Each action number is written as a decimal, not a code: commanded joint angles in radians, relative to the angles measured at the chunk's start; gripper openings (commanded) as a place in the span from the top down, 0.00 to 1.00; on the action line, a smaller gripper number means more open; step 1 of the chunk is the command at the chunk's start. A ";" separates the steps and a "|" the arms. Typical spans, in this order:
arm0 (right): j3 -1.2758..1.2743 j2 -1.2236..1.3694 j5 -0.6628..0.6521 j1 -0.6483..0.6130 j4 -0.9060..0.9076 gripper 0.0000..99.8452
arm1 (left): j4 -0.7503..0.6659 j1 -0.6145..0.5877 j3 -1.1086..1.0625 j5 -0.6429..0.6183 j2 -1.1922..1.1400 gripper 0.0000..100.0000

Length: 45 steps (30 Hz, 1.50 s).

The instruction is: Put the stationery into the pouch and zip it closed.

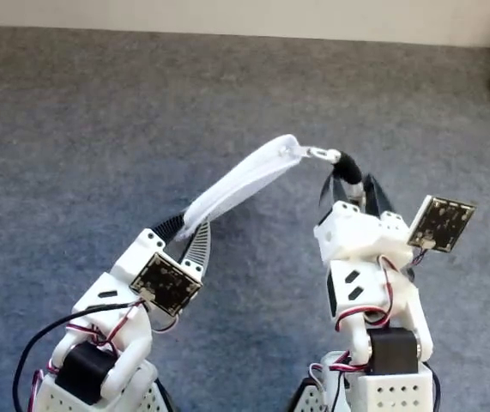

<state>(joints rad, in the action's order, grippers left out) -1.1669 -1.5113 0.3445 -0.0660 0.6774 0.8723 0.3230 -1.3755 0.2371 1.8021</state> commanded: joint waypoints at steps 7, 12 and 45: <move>0.005 0.001 -0.155 -0.068 0.189 0.81 | 0.144 -0.054 0.035 -0.005 0.013 0.83; 0.005 0.001 -0.155 -0.107 0.286 0.81 | 0.198 -0.122 0.035 -0.003 0.015 0.83; -0.331 0.001 -0.571 -0.081 0.366 0.81 | 0.404 -0.461 -0.143 0.143 0.013 0.83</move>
<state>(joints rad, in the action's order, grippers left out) -1.4431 -1.5083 -0.2125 -0.1580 1.1439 1.2820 -0.1174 -1.4553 0.3307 1.8098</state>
